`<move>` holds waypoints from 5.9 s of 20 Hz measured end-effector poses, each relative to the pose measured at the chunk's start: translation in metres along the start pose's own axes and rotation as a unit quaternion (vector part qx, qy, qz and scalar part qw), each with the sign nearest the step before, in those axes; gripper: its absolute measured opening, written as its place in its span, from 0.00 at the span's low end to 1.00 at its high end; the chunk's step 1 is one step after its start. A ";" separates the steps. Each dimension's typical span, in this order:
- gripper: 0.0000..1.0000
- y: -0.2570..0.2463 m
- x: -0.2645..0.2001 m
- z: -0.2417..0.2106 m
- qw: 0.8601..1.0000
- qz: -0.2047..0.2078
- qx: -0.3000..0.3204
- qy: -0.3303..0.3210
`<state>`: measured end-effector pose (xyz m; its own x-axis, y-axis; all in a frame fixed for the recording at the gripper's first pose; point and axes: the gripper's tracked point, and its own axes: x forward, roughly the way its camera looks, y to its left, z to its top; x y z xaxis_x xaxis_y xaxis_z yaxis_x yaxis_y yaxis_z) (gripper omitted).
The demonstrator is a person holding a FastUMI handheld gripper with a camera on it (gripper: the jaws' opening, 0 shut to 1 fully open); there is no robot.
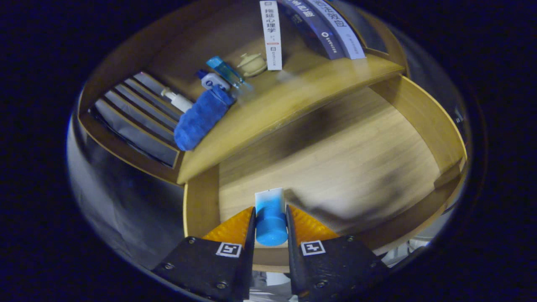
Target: Pull open the drawer, take out the items inside it, and place them on the countertop above the cabinet.
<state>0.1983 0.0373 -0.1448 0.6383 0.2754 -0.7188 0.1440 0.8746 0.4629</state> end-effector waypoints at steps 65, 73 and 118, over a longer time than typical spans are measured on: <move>1.00 0.059 -0.099 0.081 0.899 -0.125 -0.257 -0.331; 1.00 0.037 -0.149 0.010 0.890 -0.103 -0.268 -0.354; 0.99 -0.063 -0.010 -0.088 0.888 -0.086 -0.279 -0.356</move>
<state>0.1169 0.0148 -0.2124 0.9879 -0.0293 -0.1526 0.0150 0.9955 -0.0938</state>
